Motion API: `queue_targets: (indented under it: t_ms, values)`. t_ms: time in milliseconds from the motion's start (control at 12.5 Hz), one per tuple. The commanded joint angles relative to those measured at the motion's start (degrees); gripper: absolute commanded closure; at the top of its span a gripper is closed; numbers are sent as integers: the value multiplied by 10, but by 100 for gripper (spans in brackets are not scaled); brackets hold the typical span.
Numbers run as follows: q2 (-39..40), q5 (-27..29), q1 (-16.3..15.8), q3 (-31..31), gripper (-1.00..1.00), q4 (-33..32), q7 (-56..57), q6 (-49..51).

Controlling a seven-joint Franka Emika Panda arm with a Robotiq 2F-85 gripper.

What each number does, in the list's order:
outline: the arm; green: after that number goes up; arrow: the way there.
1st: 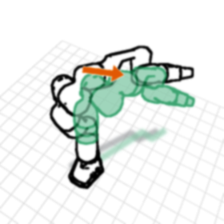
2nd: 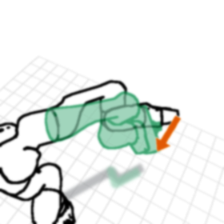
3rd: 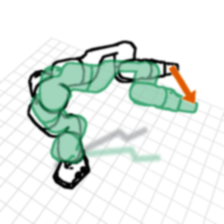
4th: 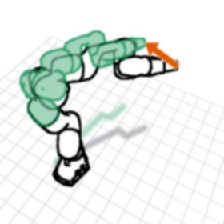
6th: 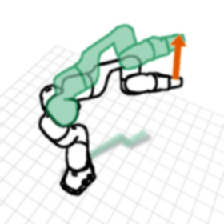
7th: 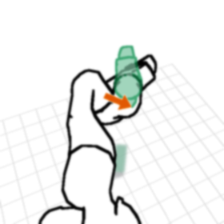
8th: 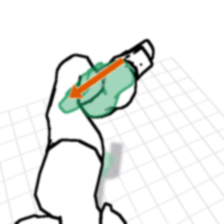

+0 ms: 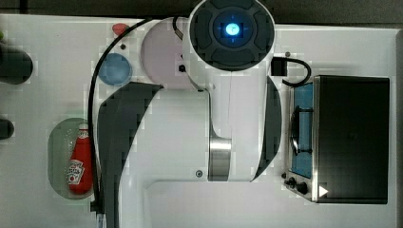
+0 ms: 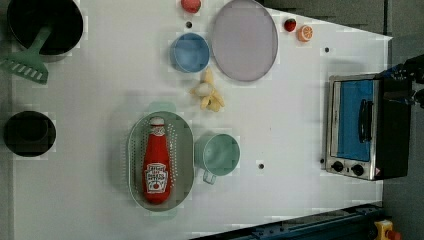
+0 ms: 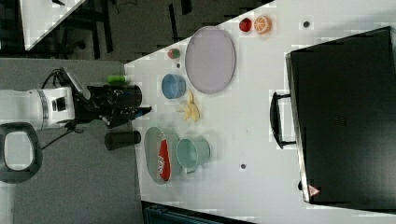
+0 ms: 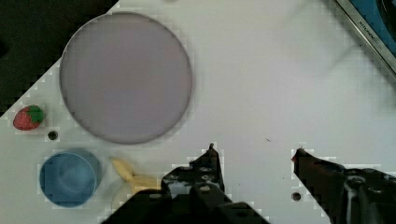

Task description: Pick ketchup from strainer and place it on the table

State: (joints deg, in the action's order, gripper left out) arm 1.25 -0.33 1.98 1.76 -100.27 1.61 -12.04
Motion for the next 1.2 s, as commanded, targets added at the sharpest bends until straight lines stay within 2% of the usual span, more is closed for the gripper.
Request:
queue_targets:
  t_ms: [80, 240, 880, 1200]
  values:
    - [-92, 35, 64, 70, -58, -67, -14, 53]
    - [-84, 37, 51, 103, -99, -67, -14, 50]
    - [-32, 36, 31, 318, -100, -71, -20, 16]
    - [10, 35, 28, 415, -100, -113, -21, -55]
